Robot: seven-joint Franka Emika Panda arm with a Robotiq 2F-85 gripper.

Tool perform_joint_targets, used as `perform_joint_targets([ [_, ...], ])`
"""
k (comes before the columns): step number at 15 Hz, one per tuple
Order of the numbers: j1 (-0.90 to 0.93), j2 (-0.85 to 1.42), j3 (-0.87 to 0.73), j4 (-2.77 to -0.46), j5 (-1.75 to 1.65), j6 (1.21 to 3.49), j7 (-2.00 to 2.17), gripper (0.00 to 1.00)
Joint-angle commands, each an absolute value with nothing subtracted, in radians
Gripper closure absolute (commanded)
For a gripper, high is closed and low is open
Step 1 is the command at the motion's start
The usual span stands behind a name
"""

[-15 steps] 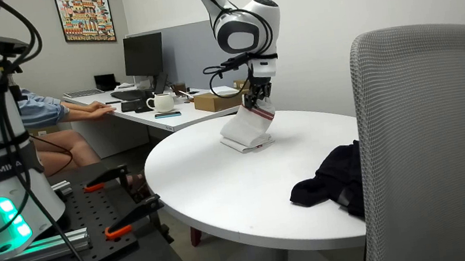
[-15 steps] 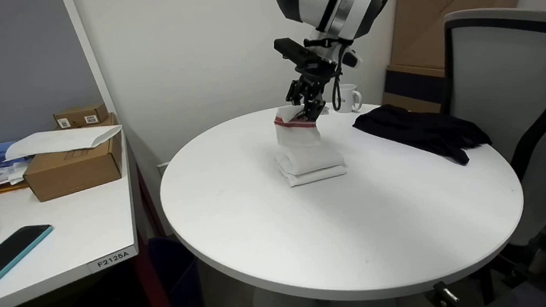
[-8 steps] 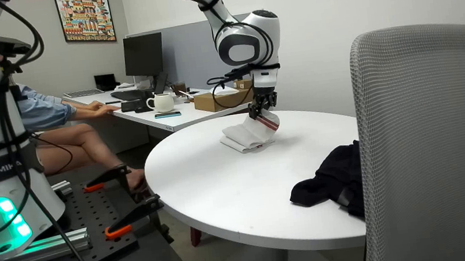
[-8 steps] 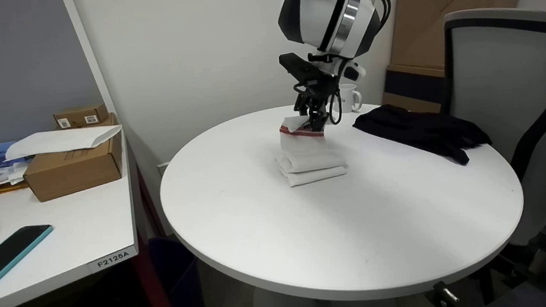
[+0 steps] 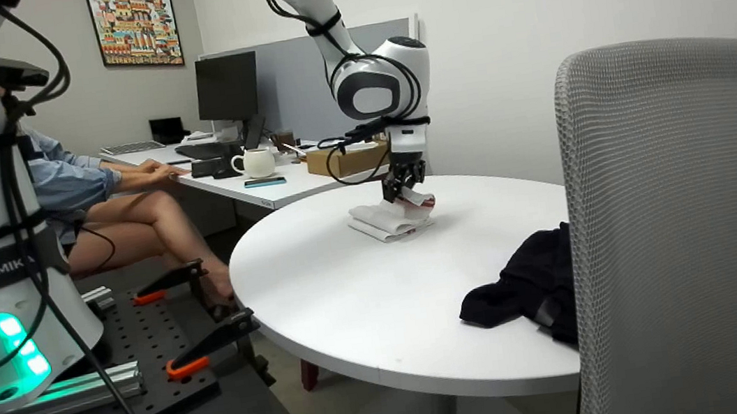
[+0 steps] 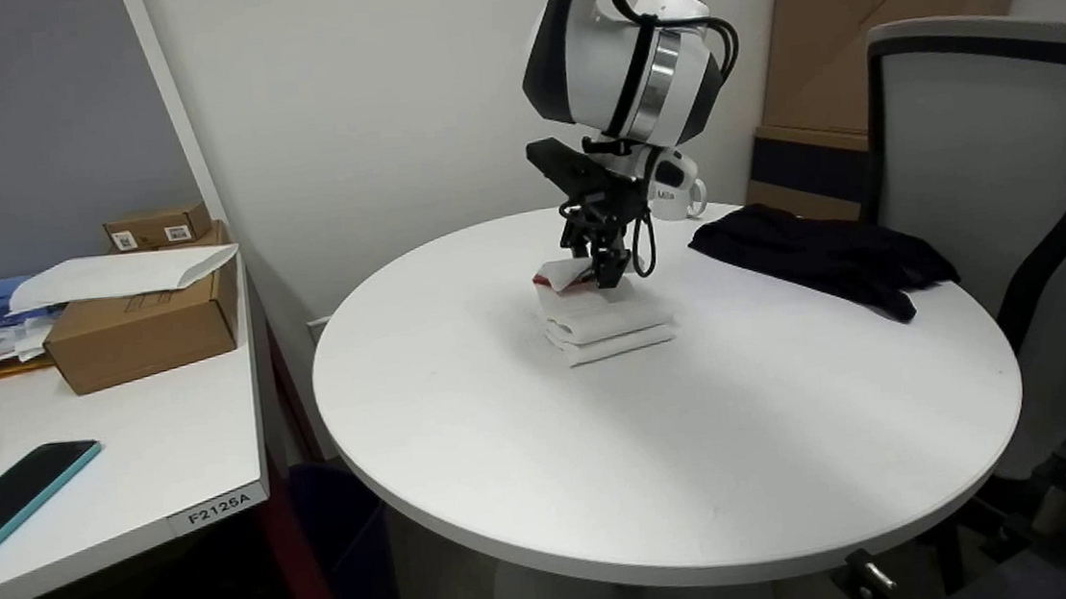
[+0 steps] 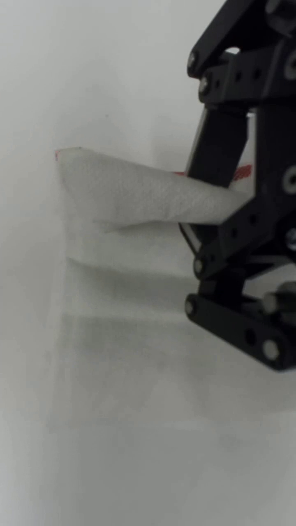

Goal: Fold the towel four times over

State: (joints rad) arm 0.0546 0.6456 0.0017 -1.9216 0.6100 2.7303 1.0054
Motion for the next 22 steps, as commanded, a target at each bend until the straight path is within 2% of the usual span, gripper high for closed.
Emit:
perform_joint_targets([
  [1,0.089,0.619,0.019,-1.974,0.587,2.772,0.999,1.0],
  [8,0.082,0.581,0.036,-2.037,0.601,2.82,0.986,1.0],
  [20,0.073,0.541,0.029,-2.15,0.579,2.766,0.961,1.0],
  [21,0.073,0.54,0.026,-2.154,0.577,2.765,0.963,0.79],
  [22,0.074,0.539,0.022,-2.156,0.573,2.764,0.966,0.74],
])
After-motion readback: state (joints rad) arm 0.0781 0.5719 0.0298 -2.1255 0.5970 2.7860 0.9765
